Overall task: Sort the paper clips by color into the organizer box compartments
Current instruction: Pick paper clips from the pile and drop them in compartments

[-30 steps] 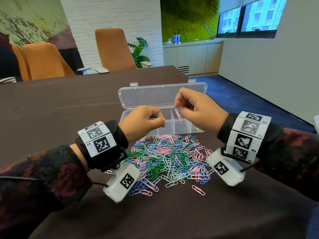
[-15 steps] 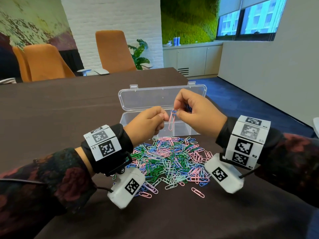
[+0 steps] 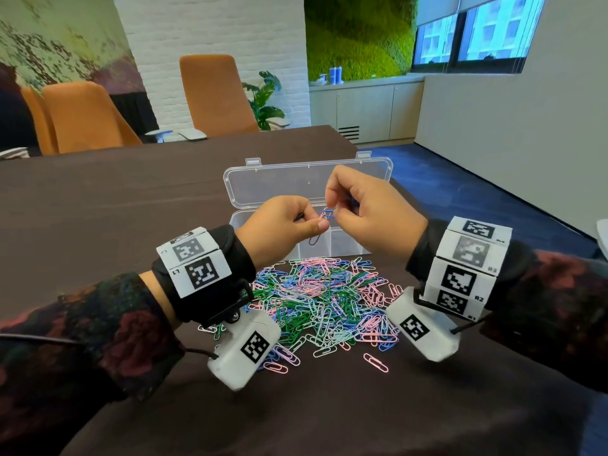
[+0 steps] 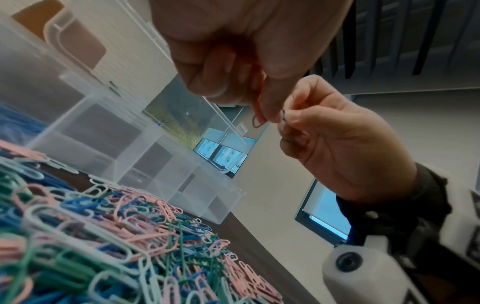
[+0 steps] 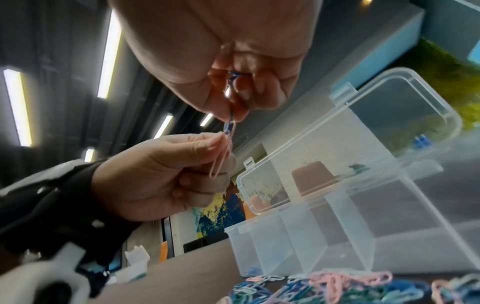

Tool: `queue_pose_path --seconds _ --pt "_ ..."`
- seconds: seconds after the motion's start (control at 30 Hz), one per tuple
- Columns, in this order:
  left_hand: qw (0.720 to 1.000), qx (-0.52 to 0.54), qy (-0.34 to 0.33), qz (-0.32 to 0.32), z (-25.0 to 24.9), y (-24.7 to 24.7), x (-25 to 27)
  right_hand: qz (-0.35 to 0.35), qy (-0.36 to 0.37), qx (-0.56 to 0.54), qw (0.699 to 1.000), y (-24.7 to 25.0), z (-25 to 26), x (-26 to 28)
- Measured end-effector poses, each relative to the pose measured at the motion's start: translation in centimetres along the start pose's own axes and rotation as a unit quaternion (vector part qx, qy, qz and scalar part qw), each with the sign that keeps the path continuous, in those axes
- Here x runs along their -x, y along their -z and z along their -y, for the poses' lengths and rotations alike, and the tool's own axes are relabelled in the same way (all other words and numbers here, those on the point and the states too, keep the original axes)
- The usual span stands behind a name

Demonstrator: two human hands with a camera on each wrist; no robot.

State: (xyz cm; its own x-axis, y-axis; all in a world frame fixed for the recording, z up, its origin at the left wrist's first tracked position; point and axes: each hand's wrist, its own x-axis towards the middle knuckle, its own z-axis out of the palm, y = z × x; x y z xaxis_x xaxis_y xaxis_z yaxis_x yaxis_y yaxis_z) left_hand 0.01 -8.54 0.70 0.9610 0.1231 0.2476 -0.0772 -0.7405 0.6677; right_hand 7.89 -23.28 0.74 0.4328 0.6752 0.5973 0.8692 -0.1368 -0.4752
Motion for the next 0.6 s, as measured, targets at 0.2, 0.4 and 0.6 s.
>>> queue_pose_path --seconds 0.2,0.4,0.6 --pt "0.994 0.08 0.067 0.045 -0.1 0.4 -0.1 0.014 0.054 0.095 0.994 0.1 0.5 0.1" --pt "0.983 0.157 0.083 0.034 0.3 0.1 -0.1 0.021 -0.058 0.007 0.998 0.0 -0.1 -0.3" --pt "0.98 0.173 0.086 0.039 0.6 0.5 -0.1 0.021 -0.048 -0.002 0.999 0.2 -0.7 0.2"
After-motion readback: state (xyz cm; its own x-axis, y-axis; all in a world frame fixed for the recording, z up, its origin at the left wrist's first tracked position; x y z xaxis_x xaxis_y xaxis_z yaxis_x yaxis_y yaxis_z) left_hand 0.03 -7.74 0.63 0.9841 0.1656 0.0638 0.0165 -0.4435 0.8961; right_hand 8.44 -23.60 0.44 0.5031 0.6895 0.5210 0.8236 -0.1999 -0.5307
